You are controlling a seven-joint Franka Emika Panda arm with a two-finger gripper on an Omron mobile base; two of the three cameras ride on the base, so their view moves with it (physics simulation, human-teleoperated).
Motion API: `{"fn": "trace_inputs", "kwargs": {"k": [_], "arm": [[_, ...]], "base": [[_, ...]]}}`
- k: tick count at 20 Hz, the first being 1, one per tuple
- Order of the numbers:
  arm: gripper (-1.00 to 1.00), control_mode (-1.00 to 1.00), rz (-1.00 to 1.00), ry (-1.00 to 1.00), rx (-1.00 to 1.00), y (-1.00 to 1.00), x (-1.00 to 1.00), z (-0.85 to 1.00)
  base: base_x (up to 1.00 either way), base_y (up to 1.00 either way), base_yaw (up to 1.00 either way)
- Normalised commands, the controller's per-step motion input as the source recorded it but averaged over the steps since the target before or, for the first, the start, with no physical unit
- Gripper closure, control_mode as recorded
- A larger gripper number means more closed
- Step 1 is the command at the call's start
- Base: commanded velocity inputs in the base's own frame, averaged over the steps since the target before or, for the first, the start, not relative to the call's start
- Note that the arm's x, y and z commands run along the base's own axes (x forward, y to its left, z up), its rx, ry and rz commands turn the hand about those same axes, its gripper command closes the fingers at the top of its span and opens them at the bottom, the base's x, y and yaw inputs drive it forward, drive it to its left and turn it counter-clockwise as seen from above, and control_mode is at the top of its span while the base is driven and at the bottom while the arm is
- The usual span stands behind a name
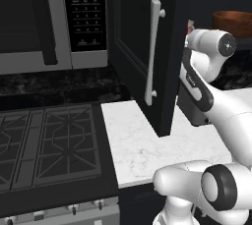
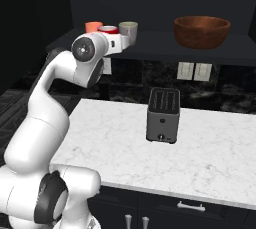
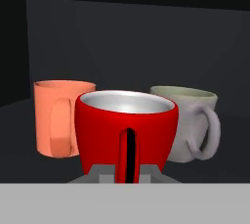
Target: Gather all objects into one cabinet and sort the glasses and bowls to opposite sides.
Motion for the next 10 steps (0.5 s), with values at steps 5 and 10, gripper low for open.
{"fn": "trace_inputs", "kwargs": {"k": [5,10], "arm": [[1.0,-1.0,0.0,0.01,0.0,0.0,0.28,-0.12],[1.0,-1.0,0.0,0.0,0.0,0.01,0.25,-0.15]], "base": [[0.0,0.0,0.0],[0.0,0.0,0.0]]}}
